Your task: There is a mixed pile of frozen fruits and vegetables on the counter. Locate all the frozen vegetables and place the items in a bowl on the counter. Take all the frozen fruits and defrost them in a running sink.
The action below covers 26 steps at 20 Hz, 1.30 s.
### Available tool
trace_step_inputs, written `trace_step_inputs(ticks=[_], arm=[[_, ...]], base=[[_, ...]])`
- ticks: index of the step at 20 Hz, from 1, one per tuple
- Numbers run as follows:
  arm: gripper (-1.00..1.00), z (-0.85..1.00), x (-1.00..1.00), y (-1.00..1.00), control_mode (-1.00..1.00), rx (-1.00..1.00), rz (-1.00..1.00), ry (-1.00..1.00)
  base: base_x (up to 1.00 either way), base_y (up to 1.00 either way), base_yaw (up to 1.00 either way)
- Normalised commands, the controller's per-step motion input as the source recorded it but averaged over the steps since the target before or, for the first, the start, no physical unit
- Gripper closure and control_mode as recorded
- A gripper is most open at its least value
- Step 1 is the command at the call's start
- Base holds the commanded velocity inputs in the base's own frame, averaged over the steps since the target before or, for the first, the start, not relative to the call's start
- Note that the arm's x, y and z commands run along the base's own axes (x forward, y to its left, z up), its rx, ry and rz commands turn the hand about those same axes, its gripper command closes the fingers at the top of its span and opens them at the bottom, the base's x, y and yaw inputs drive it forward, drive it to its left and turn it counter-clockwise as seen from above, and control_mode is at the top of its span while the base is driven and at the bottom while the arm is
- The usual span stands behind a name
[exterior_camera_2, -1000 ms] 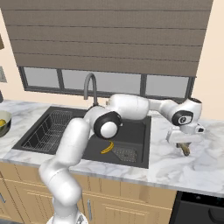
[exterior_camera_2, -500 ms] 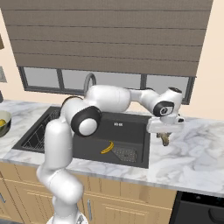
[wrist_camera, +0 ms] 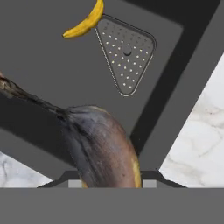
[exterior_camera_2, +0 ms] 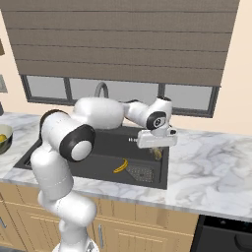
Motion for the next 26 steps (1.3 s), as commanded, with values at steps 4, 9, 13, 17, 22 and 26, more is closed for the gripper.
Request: trace_step_inputs(ticks=[4, 9, 13, 17, 22, 26], arm=[[1.00, 0.00, 0.35, 0.97, -1.00, -0.02, 0.06, 0.10], [1.00, -0.08, 0.34, 0.85, -1.00, -0.02, 0.06, 0.09], [1.00, -0.28, 0.26, 0.46, -1.00, 0.03, 0.00, -0.02], [1.00, -0.60, 0.32, 0.10, -1.00, 0.03, -0.06, -0.08], [1.00, -0.74, 0.24, 0.06, -1.00, -0.08, -0.04, -0.22], [1.00, -0.67, 0.30, 0.16, -1.00, -0.10, -0.03, -0.22]], base=[[0.00, 0.00, 0.00], [0.00, 0.00, 0.00], [0.00, 0.00, 0.00], [0.00, 0.00, 0.00], [0.00, 0.00, 0.00], [0.00, 0.00, 0.00]])
